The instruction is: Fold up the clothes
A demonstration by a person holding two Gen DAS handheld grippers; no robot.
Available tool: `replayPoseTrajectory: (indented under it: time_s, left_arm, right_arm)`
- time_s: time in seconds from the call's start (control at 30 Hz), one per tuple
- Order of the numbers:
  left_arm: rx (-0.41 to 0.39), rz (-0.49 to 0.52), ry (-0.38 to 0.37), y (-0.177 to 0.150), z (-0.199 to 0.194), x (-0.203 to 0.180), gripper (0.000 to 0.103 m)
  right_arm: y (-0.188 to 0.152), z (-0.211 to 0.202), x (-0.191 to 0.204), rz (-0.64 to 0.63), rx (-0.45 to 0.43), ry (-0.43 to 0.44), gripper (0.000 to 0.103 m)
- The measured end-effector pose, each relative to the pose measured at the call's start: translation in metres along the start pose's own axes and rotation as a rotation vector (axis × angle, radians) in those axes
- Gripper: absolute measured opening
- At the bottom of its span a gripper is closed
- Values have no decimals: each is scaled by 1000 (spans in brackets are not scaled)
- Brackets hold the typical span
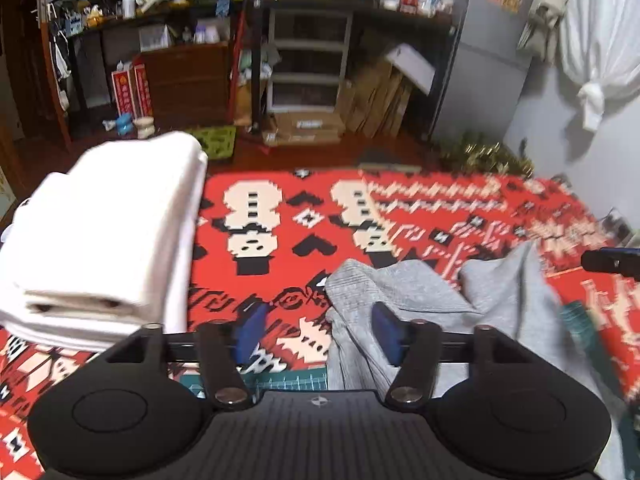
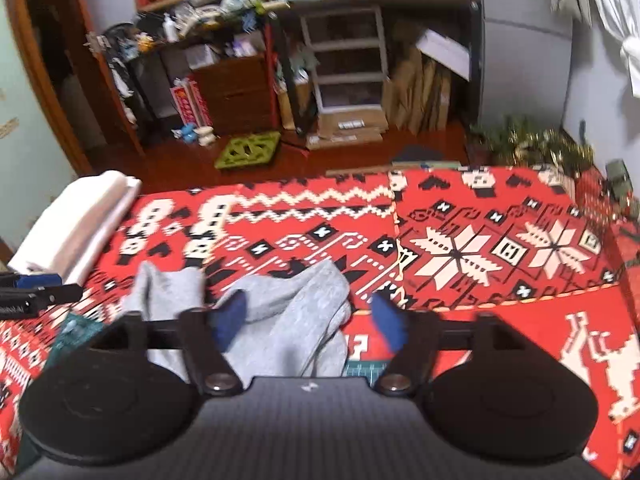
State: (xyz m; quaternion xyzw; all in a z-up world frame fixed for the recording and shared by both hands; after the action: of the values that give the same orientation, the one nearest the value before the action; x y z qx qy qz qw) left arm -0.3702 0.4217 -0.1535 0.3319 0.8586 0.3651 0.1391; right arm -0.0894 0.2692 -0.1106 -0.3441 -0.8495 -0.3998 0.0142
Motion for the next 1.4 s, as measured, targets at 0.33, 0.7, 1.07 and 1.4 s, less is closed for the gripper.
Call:
replayPoseTrajectory:
  time_s: [0.33,0.7,1.07,1.4]
  left_arm:
    - [23,-20,-49,-82,-58,-21,76]
    - [90,15,-12,-135,-55,-48,79]
    - [23,-240,-110,-151,-58,-12,72]
    - [64,-118,35,-146,-52,-10,15]
  right_arm:
    - [-102,-62,39,-122,45,54,103]
    - [-185,-45,64,-185,74,-71,103]
    - [-208,-40,62,-217,-8,-117,103]
    - [-208,-50,56,-227,-21,-70,102]
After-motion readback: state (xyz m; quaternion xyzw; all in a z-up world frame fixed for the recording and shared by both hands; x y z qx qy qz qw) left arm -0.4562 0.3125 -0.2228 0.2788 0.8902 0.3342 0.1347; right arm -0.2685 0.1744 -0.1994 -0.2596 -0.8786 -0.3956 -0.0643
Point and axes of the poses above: each gripper's, at about its wrist camera, not at the fingertips, and z roughly the way its jaws point, x to its left, y to its top, the point moved 1 cm from there along z, roughly the way its jaws point, and after that the axes turned 10 degrees about z, right-handed, at the moved point
